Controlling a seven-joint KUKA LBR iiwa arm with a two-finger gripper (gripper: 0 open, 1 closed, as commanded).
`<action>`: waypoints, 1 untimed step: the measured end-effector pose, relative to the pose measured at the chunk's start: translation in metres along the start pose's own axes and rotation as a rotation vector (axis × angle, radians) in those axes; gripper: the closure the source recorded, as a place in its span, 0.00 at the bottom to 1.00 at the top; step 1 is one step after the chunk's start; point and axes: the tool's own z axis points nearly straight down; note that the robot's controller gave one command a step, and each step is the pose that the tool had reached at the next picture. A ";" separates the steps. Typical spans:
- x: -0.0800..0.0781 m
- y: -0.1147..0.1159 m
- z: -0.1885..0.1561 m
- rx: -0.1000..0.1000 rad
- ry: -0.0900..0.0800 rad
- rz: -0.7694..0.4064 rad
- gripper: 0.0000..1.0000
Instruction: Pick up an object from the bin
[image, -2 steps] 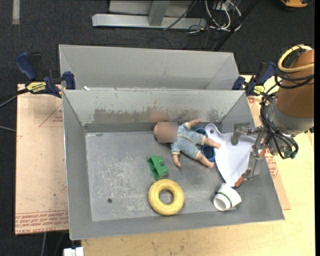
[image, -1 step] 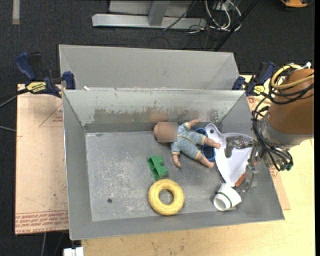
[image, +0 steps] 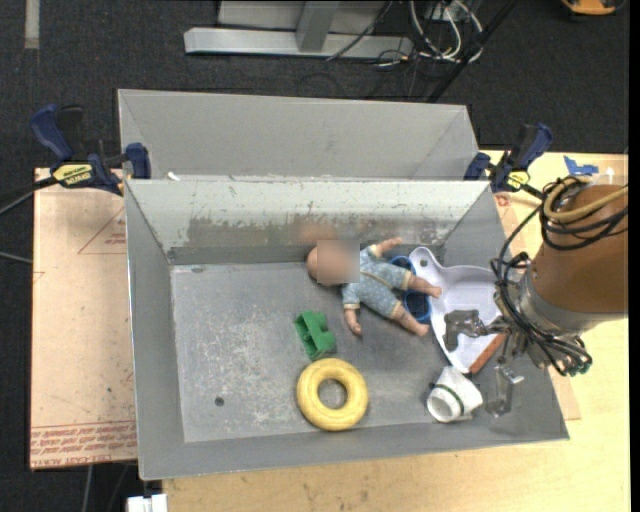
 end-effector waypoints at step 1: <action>0.003 0.006 0.013 -0.001 0.001 -0.113 0.00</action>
Offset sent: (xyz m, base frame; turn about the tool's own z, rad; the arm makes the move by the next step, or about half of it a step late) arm 0.0012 0.0132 -0.0935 -0.6079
